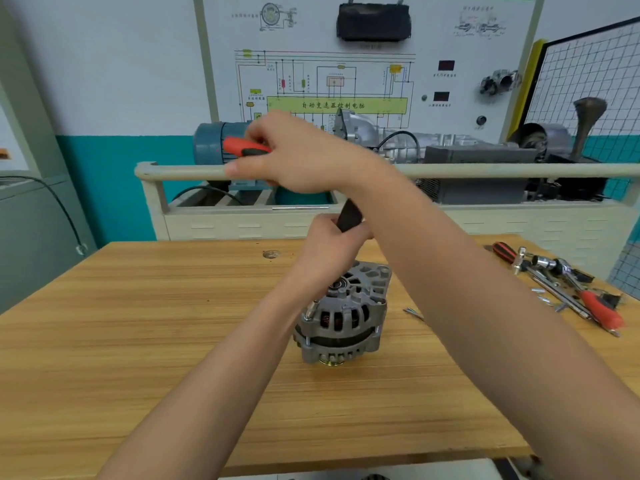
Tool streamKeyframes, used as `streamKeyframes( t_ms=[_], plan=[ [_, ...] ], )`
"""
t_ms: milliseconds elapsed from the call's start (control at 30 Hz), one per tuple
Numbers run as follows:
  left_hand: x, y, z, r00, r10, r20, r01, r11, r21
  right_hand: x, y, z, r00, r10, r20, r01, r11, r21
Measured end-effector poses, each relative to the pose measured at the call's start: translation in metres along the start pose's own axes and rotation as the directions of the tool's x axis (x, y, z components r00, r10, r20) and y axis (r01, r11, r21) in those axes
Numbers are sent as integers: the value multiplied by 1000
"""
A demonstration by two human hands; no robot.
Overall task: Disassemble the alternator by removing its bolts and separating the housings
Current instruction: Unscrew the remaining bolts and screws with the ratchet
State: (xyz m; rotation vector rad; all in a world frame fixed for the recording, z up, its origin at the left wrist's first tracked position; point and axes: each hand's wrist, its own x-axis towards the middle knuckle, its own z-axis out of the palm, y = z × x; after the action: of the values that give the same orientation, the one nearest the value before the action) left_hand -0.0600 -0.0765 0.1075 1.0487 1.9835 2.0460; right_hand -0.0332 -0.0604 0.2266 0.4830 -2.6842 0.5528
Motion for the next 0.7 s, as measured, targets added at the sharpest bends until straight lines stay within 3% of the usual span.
streamKeyframes(
  t_ms=[100,233,367,467,567,700],
  plan=[
    [-9,5,-5,998,-19,67,21,999,-39,9,23,-15,980,160,119,-183,957,224],
    [-9,5,-15,994,-29,106,41,994,-105,9,59,-17,919,383,91,-376,783,495],
    [-7,6,-20,990,-20,138,39,989,-140,11,75,-3,865,496,78,-418,623,661],
    [-5,4,-19,990,-33,140,48,993,-110,18,69,-4,900,418,120,-401,691,602],
    [-3,3,-23,990,-45,130,59,993,-105,26,54,-8,942,298,155,-335,861,383],
    [1,2,-26,991,-71,114,82,993,-89,34,28,-11,952,189,242,-231,959,163]
  ],
)
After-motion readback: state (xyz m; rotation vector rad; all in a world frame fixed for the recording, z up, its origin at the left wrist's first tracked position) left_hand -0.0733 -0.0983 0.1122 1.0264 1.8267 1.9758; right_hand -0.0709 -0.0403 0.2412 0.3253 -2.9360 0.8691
